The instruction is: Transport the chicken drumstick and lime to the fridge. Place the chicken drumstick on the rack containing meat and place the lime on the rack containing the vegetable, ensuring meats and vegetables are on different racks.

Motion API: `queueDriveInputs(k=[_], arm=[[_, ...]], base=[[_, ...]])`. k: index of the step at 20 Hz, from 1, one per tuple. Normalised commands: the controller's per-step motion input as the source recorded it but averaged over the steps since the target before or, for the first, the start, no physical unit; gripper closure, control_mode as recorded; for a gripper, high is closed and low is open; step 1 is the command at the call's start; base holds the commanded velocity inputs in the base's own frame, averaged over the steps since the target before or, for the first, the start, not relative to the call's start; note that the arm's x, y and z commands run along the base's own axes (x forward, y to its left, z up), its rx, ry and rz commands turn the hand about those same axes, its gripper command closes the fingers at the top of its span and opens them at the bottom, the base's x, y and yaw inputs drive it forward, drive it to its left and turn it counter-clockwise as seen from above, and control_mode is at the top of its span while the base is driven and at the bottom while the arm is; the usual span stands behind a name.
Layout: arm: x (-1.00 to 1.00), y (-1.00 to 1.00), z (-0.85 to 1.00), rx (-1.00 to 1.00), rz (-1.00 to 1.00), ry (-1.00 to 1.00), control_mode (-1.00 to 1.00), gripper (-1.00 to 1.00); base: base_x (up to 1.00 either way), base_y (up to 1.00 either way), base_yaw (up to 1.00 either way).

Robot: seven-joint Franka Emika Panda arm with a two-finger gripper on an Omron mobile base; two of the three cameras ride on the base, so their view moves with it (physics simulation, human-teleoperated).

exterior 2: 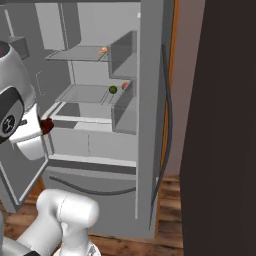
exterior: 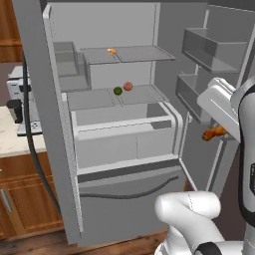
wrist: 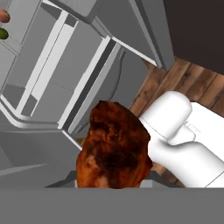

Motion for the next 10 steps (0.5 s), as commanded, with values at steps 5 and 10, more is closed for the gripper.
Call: queueDriveInputs(k=[5, 10], arm=[[0.0, 0.0, 0.0, 0.0, 0.0, 0.0, 1.0, 1.0], [0.0, 0.0, 0.0, 0.0, 0.0, 0.0, 1.0, 1.0]], base=[[0.17, 0.14, 0.0], [0.07, 0.11, 0.0]])
